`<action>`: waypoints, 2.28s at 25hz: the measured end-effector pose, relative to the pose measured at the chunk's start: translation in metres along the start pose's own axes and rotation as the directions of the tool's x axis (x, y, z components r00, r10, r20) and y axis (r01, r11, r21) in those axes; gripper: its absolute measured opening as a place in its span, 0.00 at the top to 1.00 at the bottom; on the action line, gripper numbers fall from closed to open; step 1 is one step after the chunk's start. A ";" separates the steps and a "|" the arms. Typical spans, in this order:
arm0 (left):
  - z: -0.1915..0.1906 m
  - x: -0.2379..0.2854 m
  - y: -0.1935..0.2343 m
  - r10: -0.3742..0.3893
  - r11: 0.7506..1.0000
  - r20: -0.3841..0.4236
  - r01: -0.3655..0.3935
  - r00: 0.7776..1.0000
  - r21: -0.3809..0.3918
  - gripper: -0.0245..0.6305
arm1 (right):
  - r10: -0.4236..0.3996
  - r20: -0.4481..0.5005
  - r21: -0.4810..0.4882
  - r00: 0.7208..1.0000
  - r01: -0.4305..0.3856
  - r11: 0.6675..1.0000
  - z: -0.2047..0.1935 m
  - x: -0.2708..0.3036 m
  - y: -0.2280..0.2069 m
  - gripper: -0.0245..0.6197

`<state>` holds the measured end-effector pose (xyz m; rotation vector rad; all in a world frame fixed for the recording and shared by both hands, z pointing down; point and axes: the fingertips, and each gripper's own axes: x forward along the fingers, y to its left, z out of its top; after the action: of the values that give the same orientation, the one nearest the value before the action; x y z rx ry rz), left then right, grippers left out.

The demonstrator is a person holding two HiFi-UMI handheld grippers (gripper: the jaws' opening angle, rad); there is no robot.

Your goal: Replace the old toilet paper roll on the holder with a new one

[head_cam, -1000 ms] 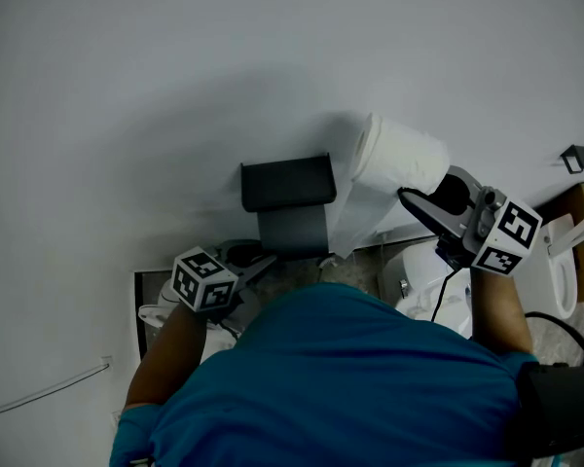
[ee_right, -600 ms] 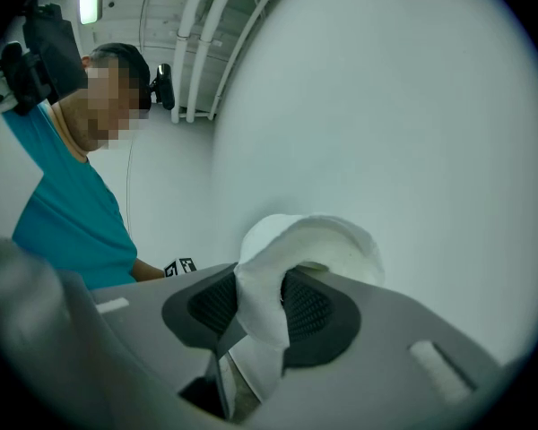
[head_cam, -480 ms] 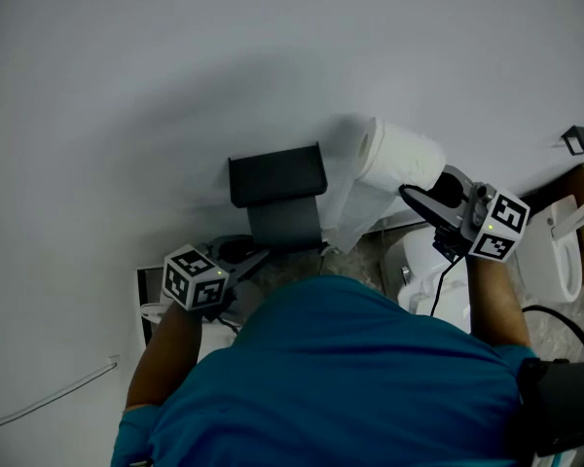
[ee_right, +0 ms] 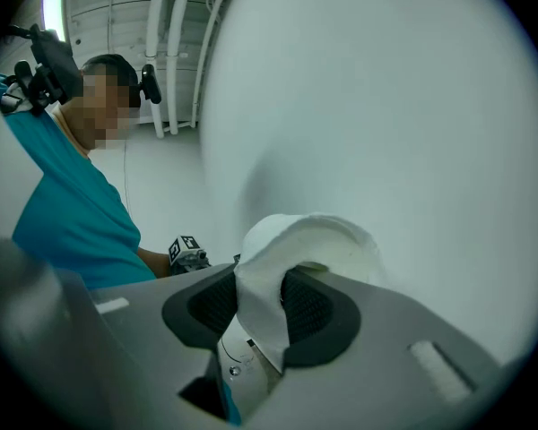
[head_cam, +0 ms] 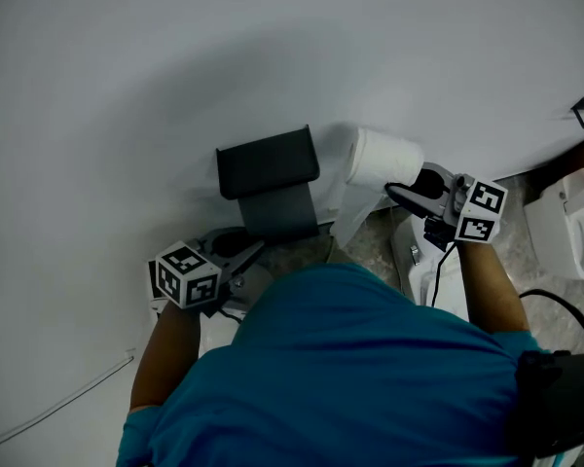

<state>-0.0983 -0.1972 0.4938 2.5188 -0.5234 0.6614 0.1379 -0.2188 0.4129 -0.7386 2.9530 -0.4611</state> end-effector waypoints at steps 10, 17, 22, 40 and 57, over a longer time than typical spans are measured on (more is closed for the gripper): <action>0.003 -0.001 -0.005 0.013 1.000 -0.030 -0.013 0.999 -0.001 0.83 | 0.079 -0.008 0.126 0.997 -0.077 0.989 -0.053 0.021 -0.015 0.76; 0.001 -0.001 -0.003 0.015 1.000 -0.038 -0.016 0.999 -0.009 0.83 | 0.123 -0.032 0.155 0.992 -0.117 0.981 -0.071 0.042 -0.021 0.76; -0.001 0.000 -0.001 0.016 1.000 -0.040 -0.017 0.999 -0.011 0.83 | 0.151 -0.049 0.168 0.987 -0.141 0.976 -0.083 0.056 -0.019 0.76; 0.000 -0.001 -0.002 0.018 1.000 -0.052 -0.018 0.998 -0.002 0.83 | 0.178 -0.183 0.122 0.967 -0.157 0.980 -0.094 0.103 -0.009 0.76; 0.000 0.000 -0.002 0.006 1.000 -0.035 -0.006 0.999 0.003 0.83 | -0.067 -0.366 -0.124 0.928 0.023 0.992 -0.099 0.129 -0.014 0.69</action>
<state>-0.0972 -0.1956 0.4933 2.5043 -0.5177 0.7073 0.0173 -0.2641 0.5126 -0.8136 3.3464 -0.4800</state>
